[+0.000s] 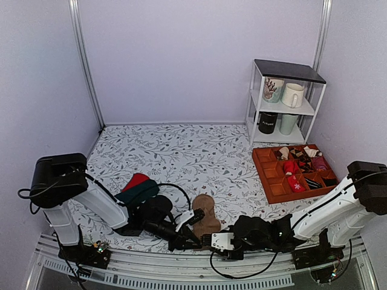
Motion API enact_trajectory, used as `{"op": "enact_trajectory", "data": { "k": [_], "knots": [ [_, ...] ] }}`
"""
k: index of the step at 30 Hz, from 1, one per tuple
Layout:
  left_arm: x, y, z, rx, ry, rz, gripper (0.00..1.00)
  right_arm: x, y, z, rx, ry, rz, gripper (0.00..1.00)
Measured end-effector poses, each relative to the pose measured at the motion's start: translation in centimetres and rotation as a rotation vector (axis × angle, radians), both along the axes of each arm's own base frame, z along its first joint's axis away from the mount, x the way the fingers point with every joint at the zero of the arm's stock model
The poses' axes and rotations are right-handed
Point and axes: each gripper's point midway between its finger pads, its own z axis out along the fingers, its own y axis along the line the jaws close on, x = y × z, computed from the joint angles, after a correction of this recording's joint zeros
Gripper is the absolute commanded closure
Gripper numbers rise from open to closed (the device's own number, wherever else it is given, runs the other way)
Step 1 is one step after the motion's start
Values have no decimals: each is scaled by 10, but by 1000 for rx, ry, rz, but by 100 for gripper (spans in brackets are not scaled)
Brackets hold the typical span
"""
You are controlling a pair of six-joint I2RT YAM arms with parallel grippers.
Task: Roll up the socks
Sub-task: Roll a pair of socks at the center of the board.
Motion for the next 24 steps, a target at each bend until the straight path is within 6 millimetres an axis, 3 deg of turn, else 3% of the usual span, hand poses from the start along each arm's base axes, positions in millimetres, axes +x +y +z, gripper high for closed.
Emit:
{"op": "enact_trajectory", "data": {
  "k": [5, 12, 15, 17, 21, 24],
  "knots": [
    [0, 1, 0, -8, -2, 0, 98, 0, 2, -8, -17, 23, -16, 84],
    [6, 11, 8, 0, -85, 33, 73, -3, 6, -7, 17, 160, -58, 85],
    [8, 27, 21, 6, -206, 56, 66, 3, 3, -7, 37, 293, -96, 85],
    [10, 32, 41, -39, -326, 58, 60, 10, 0, -6, 47, 403, -121, 85],
    [11, 25, 88, -183, -545, 37, 58, 23, -3, -6, 41, 611, -181, 84],
    [16, 20, 86, -180, -639, 14, 57, 25, -2, -7, 16, 738, -196, 84]
  ]
}}
